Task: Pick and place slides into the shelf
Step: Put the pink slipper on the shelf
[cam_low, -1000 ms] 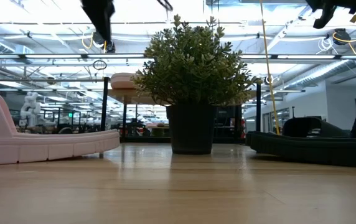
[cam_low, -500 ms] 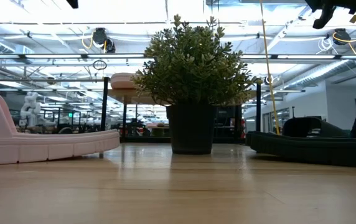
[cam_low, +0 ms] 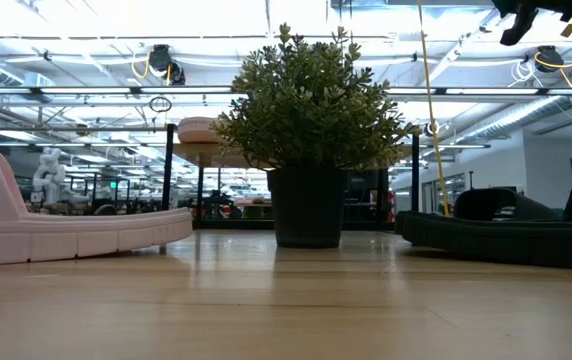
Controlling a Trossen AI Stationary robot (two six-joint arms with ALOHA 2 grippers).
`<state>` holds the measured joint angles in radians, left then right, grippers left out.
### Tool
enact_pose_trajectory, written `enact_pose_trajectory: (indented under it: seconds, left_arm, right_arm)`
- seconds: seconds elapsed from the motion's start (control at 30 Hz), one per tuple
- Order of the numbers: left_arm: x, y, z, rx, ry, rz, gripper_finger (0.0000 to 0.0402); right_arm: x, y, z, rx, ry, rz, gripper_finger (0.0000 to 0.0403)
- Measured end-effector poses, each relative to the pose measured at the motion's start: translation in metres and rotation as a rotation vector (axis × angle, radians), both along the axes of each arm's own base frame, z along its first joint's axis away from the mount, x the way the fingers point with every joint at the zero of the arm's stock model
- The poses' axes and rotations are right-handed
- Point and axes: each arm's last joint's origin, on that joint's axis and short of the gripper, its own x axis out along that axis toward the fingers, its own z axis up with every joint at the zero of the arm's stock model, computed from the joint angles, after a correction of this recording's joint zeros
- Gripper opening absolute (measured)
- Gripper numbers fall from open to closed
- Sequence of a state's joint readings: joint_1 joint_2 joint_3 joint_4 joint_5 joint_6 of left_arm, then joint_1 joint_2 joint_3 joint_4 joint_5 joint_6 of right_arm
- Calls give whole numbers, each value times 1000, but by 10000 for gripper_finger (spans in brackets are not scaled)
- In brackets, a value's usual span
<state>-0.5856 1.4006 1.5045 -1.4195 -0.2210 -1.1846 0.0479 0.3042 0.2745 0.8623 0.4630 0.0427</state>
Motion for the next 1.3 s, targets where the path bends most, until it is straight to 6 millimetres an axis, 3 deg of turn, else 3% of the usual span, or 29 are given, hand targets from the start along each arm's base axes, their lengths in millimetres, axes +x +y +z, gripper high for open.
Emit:
enact_pose_trajectory:
  seconds: [0.23,0.63,0.93,1.3]
  left_arm:
    - [-10,-19,-13,-83,19,147,191]
    - [-27,-37,-15,-165,21,342,191]
    - [-24,-59,-20,-318,-9,587,191]
    - [-19,-98,-49,-371,-10,865,191]
  right_arm:
    - [0,2,1,-48,-4,49,100]
    - [-2,5,5,-96,-71,167,100]
    - [-2,5,6,-113,-66,151,100]
    - [-2,5,6,-134,-57,131,100]
